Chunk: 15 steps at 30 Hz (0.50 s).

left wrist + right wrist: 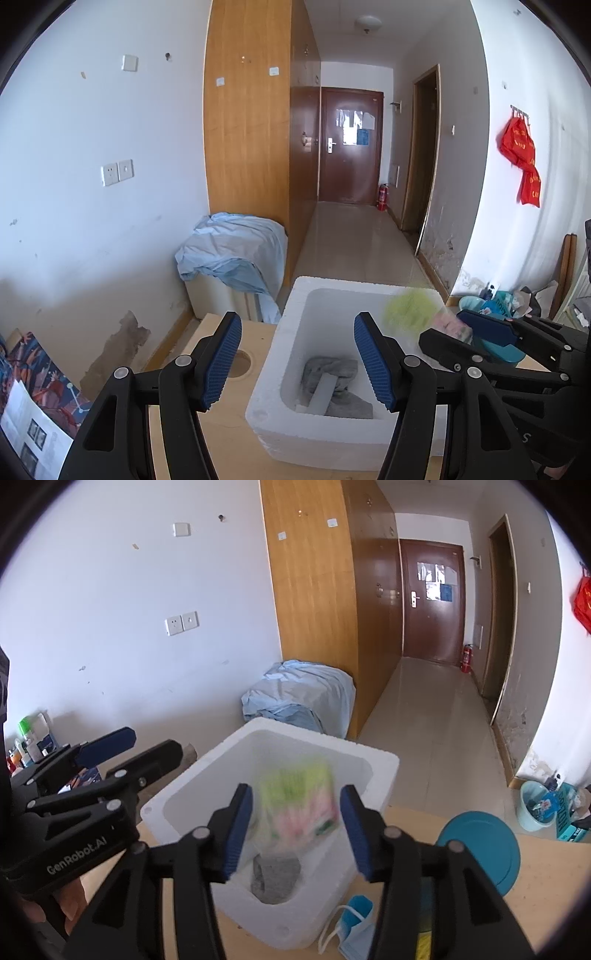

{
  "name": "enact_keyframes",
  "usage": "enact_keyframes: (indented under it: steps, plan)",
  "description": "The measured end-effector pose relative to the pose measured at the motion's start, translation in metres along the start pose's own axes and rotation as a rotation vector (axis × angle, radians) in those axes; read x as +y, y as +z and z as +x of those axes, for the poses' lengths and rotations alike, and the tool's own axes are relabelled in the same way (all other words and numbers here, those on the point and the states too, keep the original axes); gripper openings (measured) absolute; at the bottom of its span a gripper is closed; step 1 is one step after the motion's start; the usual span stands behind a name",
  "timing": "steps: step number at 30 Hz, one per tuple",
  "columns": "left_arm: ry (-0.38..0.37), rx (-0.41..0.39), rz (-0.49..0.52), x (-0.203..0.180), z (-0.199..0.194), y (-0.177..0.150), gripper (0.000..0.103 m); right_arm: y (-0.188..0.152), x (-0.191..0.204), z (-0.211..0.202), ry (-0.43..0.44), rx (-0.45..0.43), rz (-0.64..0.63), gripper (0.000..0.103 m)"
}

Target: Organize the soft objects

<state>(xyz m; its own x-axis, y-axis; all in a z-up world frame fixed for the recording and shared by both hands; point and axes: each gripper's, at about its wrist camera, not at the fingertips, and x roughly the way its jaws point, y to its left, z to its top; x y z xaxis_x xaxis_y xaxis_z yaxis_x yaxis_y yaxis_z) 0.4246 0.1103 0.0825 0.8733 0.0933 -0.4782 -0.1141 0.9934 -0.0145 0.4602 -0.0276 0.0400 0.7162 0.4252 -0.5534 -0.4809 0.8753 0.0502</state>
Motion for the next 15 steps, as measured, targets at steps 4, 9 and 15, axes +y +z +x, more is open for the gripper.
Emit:
enact_keyframes:
  steps: [4, 9, 15]
  plan:
    - [0.001, -0.001, -0.001, 0.0002, -0.0012, -0.0001, 0.065, 0.0004, 0.0007, -0.0022, -0.006, -0.002, 0.002, 0.056]
    - [-0.009, -0.003, -0.002, -0.0004, -0.0034, -0.0002, 0.065, 0.0009, 0.0025, -0.0054, -0.003, -0.009, 0.004, 0.056]
    - [-0.011, -0.01, -0.003, 0.0013, -0.0075, 0.0009, 0.065, -0.0005, 0.006, -0.0098, -0.004, -0.016, -0.004, 0.056]
